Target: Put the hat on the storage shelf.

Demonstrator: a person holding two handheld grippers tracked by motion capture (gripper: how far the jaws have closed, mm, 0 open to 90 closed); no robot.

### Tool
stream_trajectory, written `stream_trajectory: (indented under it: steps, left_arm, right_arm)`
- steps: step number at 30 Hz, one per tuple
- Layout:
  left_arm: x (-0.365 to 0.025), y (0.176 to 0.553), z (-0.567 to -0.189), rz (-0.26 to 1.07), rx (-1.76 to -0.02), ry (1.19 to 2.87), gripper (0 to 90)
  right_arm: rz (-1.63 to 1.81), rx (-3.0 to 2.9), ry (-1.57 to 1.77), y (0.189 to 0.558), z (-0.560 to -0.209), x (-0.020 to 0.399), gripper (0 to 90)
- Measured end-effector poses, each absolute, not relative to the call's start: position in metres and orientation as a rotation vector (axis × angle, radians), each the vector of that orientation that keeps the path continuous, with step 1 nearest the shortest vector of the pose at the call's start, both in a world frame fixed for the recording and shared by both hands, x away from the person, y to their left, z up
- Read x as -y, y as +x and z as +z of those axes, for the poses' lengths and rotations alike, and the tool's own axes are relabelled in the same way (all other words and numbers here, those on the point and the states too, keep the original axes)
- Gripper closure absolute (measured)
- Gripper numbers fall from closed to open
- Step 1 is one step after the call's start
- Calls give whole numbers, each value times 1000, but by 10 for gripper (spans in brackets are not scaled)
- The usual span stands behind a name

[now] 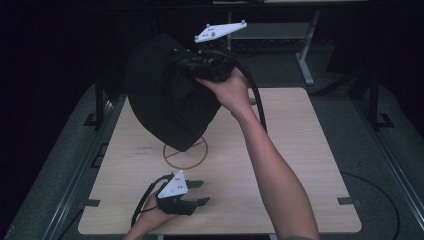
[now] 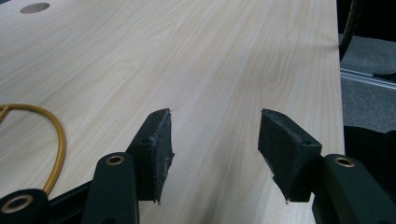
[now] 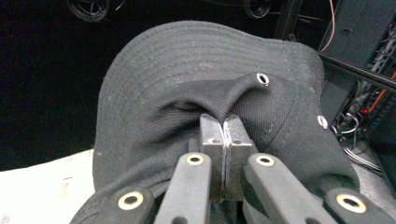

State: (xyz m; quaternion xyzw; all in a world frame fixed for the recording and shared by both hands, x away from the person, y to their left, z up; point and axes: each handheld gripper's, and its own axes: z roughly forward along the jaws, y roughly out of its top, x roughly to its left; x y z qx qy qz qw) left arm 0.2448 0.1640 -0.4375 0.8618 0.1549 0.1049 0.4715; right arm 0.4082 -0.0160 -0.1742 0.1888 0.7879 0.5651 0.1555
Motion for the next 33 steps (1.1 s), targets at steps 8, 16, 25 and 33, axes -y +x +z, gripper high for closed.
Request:
stream_trajectory:
  steps: [8,16,25,33]
  left_arm:
    - [-164,244,-438,251,-375,2117,438]
    - [-159,239,-437,254,-350,2130,438]
    - [-154,237,-437,261,-320,2134,438]
    - [-149,232,-436,256,-297,2129,436]
  right_arm:
    - [1619,-2284,560,419,-180,1,896]
    - [1588,-2327,613,429,-188,-13,896]
    - [1472,-2403,688,446,-204,-36,888]
    - [1436,-2445,785,458,-221,-49,645]
